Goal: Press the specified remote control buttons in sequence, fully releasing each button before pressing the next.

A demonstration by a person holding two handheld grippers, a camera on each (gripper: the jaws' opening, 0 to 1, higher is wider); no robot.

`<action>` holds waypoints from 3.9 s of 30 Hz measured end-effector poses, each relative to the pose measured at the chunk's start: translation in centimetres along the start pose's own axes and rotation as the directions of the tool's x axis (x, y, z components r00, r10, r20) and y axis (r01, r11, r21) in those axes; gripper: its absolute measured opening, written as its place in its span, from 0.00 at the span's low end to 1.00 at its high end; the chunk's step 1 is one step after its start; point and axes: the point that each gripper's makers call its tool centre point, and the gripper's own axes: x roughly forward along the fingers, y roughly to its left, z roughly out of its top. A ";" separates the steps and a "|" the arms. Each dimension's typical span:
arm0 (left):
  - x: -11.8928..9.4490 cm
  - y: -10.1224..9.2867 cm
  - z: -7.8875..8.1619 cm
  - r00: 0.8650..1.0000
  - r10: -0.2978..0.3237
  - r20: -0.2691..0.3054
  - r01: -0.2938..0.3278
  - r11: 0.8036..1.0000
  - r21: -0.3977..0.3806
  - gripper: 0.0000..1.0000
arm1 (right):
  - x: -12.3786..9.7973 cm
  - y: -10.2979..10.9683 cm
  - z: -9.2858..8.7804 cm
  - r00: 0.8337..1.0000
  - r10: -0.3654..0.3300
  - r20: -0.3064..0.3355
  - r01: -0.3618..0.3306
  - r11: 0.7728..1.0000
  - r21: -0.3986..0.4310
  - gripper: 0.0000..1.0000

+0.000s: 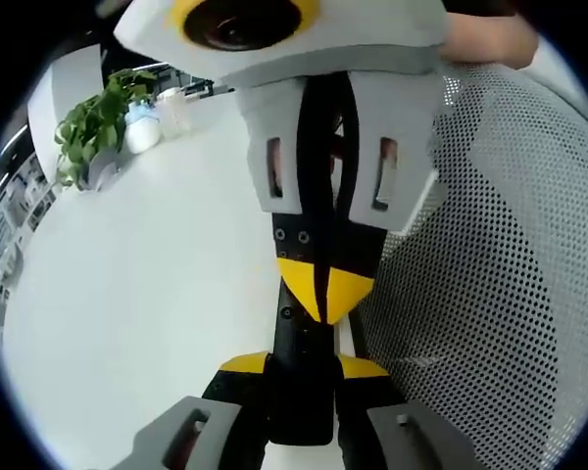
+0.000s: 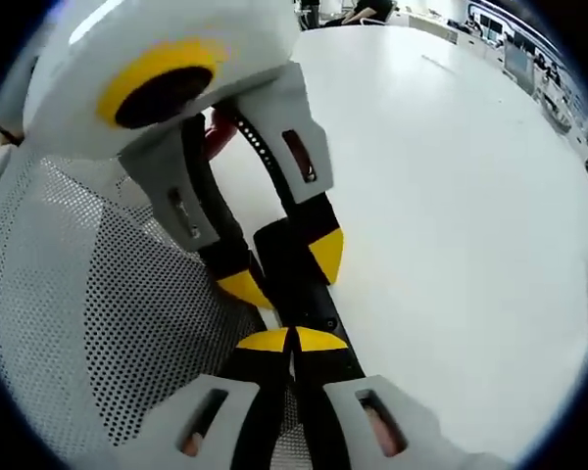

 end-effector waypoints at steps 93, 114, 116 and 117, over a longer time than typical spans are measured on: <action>-2.4 -0.1 -3.0 0.998 -0.054 -0.039 0.049 0.989 -0.136 0.24 | 0.3 -0.6 1.4 0.994 -0.080 0.074 0.086 0.992 -0.091 0.00; -2.5 -0.1 -3.0 0.998 -0.060 -0.037 0.053 0.987 -0.154 0.24 | 0.5 -0.6 1.8 0.993 -0.099 0.057 0.104 0.990 -0.096 0.00; -2.5 -0.1 -2.9 0.998 -0.060 -0.037 0.053 0.986 -0.155 0.24 | 0.5 -0.5 1.9 0.993 -0.097 0.061 0.102 0.990 -0.093 0.00; -2.5 -0.1 -3.0 0.998 -0.060 -0.037 0.053 0.986 -0.156 0.24 | 0.5 -0.5 1.9 0.993 -0.095 0.063 0.101 0.991 -0.092 0.00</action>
